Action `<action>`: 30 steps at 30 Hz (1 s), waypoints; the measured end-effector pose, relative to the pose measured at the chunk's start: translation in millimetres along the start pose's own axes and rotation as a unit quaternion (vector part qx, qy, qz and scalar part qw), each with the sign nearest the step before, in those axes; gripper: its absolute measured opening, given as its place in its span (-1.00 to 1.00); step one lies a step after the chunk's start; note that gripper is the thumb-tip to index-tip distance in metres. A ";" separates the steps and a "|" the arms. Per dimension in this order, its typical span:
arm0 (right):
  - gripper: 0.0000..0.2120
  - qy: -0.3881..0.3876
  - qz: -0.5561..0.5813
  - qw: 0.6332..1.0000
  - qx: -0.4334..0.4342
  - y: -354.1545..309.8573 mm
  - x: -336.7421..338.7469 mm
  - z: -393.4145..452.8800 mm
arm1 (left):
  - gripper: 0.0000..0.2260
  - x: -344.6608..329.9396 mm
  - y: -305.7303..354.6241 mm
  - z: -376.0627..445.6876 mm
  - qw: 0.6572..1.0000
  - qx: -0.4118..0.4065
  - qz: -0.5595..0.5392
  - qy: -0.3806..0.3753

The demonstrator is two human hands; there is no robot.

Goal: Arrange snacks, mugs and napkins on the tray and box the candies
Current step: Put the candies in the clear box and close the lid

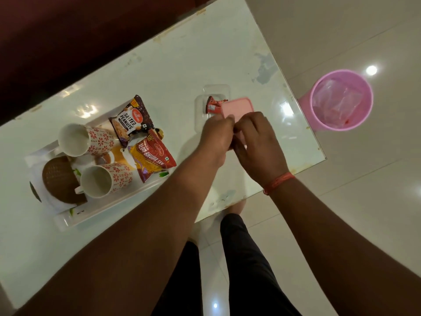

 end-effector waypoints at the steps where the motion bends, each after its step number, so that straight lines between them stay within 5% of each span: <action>1: -0.84 0.029 0.005 0.999 -0.032 0.5 1.4 3.4 | -0.71 5.2 5.1 3.8 0.999 -0.020 0.024 0.014; 6: -0.86 0.053 0.225 0.926 -0.299 8.9 -14.5 41.0 | -0.69 26.6 22.7 26.2 0.973 -0.091 0.192 0.091; 11: -0.80 0.082 0.265 0.899 -0.339 1.5 -32.4 67.5 | -0.70 41.2 37.9 46.4 0.889 -0.211 0.371 0.166; 16: -0.80 0.070 0.187 0.912 -0.358 -4.7 -48.2 76.0 | -0.72 42.9 32.9 55.8 0.824 -0.211 0.485 0.200; 30: -0.81 0.089 0.114 0.924 -0.354 10.5 -60.4 80.4 | -0.68 43.5 31.5 67.0 0.827 -0.214 0.494 0.162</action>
Point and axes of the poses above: each hand's wrist, its own z-axis towards the middle knuckle, its own x-axis out of the back of the hand, y = z × x, the point moved 1 cm from there along z, towards the middle knuckle, and after that the axes turned 5 degrees about z, right-handed, at the moved point
